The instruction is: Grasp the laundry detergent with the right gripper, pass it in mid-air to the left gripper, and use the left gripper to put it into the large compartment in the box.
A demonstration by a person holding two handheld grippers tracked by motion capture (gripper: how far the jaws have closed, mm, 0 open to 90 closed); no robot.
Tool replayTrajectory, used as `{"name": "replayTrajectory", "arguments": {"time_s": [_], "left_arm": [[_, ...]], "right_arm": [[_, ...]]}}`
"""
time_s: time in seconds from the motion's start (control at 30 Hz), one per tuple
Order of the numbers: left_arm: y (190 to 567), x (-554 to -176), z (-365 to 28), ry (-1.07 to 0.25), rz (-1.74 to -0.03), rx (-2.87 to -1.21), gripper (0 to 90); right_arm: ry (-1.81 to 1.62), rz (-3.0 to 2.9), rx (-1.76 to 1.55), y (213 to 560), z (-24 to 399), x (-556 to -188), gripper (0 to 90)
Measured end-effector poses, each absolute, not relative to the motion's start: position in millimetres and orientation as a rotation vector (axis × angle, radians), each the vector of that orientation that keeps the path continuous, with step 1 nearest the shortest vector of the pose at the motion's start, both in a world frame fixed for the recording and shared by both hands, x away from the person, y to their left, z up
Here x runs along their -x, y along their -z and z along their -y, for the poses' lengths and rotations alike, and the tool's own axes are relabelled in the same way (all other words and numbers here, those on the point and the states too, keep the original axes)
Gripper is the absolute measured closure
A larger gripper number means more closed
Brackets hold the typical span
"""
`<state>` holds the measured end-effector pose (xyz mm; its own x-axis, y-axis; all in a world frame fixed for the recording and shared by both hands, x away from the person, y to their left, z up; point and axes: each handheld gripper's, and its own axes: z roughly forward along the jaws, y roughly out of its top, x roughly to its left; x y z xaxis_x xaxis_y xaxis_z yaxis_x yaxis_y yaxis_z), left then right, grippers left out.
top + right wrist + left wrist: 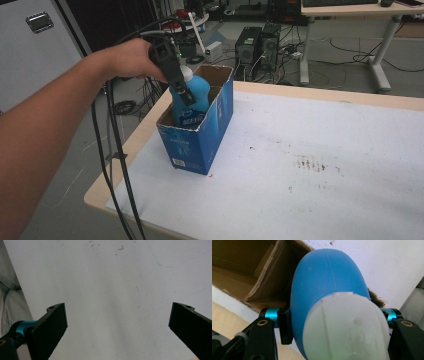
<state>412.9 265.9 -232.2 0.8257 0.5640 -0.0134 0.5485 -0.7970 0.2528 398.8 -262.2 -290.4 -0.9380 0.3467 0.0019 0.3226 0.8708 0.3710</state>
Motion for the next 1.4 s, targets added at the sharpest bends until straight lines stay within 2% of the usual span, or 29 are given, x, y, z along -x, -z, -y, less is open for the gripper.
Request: {"name": "replayTrajectory", "arguments": {"time_s": [0.8,1.27,1.33,1.4], "left_arm": [[283,-419,-268,-0.041,-0.87,-2.824,37.7],[284,-419,-269,-0.059,-0.91,-2.789,37.2],[282,-420,-270,-0.062,-0.928,-2.77,32.1],[276,-419,-272,-0.079,-0.925,-2.733,31.2]], "right_arm": [[-0.559,-2.983,-0.558,296,263,-396,1.2],[-0.556,-2.98,-0.56,296,262,-393,1.2],[-0.56,-2.976,-0.549,296,262,-393,1.2],[-0.569,-2.972,-0.55,295,262,-392,1.2]]}}
